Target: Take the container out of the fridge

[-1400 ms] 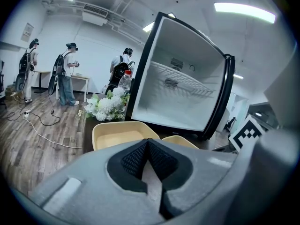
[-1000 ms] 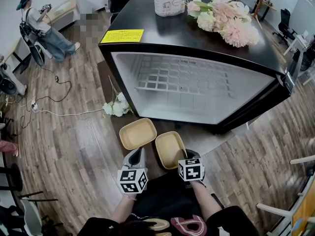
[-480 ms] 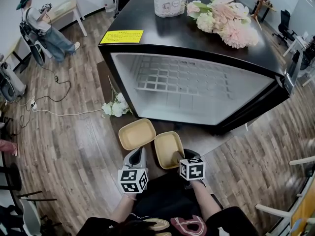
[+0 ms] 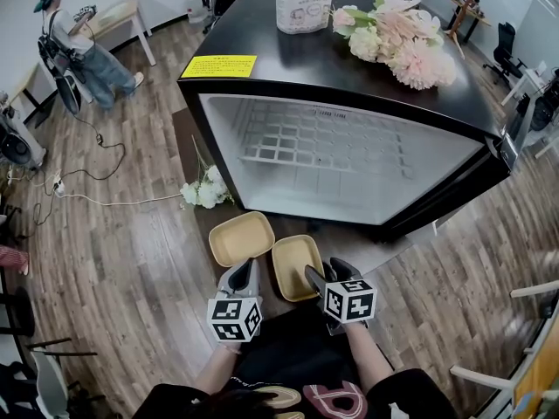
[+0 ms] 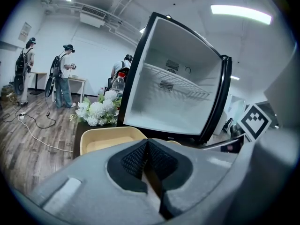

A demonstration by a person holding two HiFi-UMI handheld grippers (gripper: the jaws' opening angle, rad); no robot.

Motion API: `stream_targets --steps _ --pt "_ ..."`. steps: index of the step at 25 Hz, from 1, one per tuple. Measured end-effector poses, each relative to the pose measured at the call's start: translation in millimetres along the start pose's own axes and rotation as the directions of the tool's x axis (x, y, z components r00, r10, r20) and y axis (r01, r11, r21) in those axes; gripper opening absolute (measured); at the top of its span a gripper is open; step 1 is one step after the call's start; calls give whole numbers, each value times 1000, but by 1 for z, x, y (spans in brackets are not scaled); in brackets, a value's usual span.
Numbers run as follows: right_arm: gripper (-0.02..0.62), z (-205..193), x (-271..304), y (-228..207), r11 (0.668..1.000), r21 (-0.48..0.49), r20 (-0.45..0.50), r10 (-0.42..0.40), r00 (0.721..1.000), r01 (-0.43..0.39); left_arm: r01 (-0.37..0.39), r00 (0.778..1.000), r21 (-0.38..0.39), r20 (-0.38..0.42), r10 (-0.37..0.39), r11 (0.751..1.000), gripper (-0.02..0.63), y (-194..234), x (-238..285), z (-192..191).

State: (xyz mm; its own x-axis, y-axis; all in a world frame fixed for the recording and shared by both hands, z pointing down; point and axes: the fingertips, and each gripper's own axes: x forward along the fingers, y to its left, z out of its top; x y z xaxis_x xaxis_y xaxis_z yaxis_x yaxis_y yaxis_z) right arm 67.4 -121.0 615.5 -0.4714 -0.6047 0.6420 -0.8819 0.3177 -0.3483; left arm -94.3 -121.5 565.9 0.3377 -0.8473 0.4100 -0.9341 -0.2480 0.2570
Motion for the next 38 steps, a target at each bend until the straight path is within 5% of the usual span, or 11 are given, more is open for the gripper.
stream_targets --steps 11,21,29,38 --pt "310 42 -23 8 998 -57 142 17 990 -9 68 995 24 65 -69 997 8 -25 5 29" --pt "196 65 -48 10 993 -115 251 -2 968 31 100 989 48 105 -105 994 8 -44 7 44" --pt "53 77 -63 1 980 -141 333 -85 939 139 120 985 53 118 -126 991 8 -51 3 43" --pt "9 77 -67 7 982 -137 344 -79 936 133 124 984 48 125 -129 991 8 -51 -5 41"
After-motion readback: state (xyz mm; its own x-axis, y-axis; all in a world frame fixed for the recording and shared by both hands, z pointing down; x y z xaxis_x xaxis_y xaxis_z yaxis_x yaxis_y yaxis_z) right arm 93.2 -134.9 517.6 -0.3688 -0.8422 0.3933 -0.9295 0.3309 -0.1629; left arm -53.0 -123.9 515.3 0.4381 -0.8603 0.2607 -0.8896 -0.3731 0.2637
